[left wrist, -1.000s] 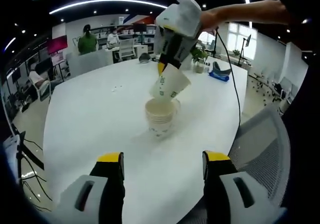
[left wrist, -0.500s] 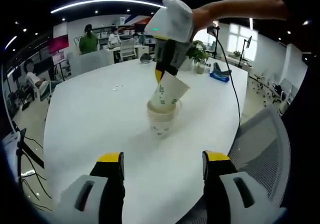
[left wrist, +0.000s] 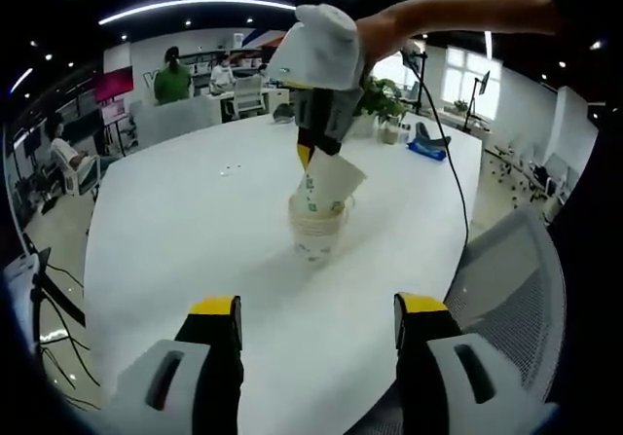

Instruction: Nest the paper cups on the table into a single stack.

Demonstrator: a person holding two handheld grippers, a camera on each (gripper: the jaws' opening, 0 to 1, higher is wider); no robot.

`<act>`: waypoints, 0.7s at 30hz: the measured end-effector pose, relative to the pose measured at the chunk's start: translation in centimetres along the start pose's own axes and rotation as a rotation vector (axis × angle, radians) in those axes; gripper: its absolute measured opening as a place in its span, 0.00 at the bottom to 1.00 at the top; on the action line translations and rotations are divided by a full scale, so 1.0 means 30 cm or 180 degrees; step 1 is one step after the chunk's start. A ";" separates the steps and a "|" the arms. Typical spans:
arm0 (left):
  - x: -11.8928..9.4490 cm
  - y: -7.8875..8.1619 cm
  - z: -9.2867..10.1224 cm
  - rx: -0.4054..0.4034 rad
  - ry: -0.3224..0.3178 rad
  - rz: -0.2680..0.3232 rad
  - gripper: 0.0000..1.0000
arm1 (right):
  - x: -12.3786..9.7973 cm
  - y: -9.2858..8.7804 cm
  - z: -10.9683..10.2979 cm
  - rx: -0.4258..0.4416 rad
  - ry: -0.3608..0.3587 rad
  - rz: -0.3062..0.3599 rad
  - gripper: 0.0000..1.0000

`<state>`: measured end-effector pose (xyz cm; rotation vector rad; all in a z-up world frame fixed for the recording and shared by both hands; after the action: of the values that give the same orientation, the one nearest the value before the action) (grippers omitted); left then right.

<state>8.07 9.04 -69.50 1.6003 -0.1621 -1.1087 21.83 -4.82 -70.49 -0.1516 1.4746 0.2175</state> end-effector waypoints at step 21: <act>0.005 -0.011 -0.017 -0.0013 -0.0012 -0.0010 0.62 | 0.042 -0.002 0.008 0.0073 0.0095 0.0031 0.03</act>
<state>8.36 9.43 -69.89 1.5956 -0.1596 -1.1140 22.19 -4.76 -71.73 -0.1297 1.5074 0.2068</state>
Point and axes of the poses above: the point that each gripper's makers call its tool centre point, and the gripper's own axes: x roughly forward along the fingers, z roughly to its right, y roughly out of its top, the point moved 3 cm from there along -x, roughly backward along the fingers, and after that the axes turned 1 degree about x, right-handed, at the moved point
